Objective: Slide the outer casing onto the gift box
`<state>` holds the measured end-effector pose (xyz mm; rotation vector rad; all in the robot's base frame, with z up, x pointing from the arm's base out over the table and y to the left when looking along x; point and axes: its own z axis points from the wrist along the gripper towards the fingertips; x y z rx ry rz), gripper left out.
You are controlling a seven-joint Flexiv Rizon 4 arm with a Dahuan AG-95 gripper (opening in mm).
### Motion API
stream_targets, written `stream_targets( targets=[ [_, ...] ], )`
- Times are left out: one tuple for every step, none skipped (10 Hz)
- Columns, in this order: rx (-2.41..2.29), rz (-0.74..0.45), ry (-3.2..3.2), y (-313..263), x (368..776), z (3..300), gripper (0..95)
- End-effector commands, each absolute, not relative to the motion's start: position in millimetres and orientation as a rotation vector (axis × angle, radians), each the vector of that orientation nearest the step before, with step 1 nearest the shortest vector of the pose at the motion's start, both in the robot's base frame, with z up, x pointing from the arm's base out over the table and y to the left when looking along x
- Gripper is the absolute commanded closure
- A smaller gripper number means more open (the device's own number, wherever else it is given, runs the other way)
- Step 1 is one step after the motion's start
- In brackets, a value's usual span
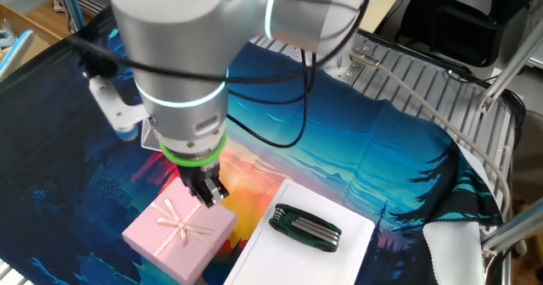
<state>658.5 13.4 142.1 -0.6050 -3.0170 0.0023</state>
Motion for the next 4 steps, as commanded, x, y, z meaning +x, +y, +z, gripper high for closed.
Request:
stream_targets(
  targets=[
    [-0.604, 0.024, -3.012, 10, 658, 146, 95.0],
    [-0.612, 0.038, -3.008, 6, 655, 151, 95.0],
    [-0.623, 0.041, -2.999, 3, 653, 155, 95.0],
    [-0.638, 0.043, -2.989, -1, 651, 157, 95.0]
  ],
)
